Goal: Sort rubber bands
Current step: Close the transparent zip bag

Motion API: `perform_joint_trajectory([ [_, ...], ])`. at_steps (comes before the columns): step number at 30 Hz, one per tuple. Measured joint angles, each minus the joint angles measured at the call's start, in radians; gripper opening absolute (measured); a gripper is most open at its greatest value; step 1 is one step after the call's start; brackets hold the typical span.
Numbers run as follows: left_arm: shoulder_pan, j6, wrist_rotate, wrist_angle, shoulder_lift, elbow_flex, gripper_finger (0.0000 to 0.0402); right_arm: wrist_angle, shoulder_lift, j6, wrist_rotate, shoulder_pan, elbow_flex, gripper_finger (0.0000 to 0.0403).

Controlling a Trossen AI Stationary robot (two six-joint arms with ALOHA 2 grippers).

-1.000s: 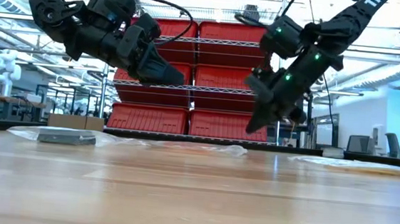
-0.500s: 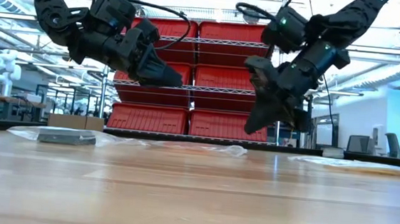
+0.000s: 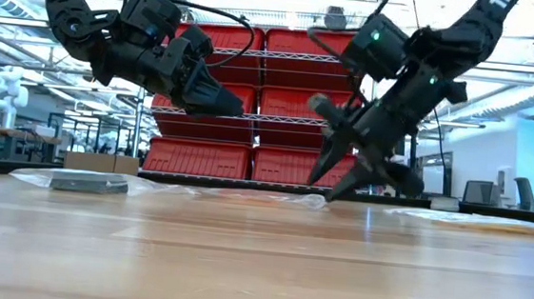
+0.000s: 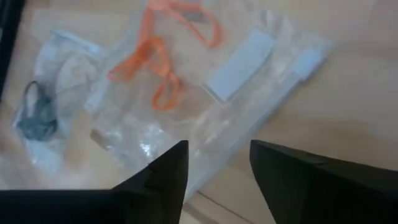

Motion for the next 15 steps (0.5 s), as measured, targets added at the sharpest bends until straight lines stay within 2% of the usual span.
perform_joint_trajectory([
  [5, 0.0, -0.001, 0.0, 0.0, 0.0, 0.0, 0.0172, 0.126, 0.059, -0.033, 0.029, -0.002, 0.001, 0.015],
  [8, 0.0, -0.001, 0.0, -0.001, 0.0, 0.0, 0.0172, 0.17, 0.061, -0.116, 0.106, -0.002, 0.0, 0.0106],
  [12, 0.0, 0.0, -0.003, 0.0, 0.0, 0.0, 0.0172, 0.164, 0.062, -0.23, 0.156, -0.011, 0.0, 0.0019],
  [15, 0.0, 0.0, -0.015, 0.001, 0.0, 0.0, 0.0171, 0.171, 0.061, -0.292, 0.166, -0.025, 0.0, 0.0009],
])
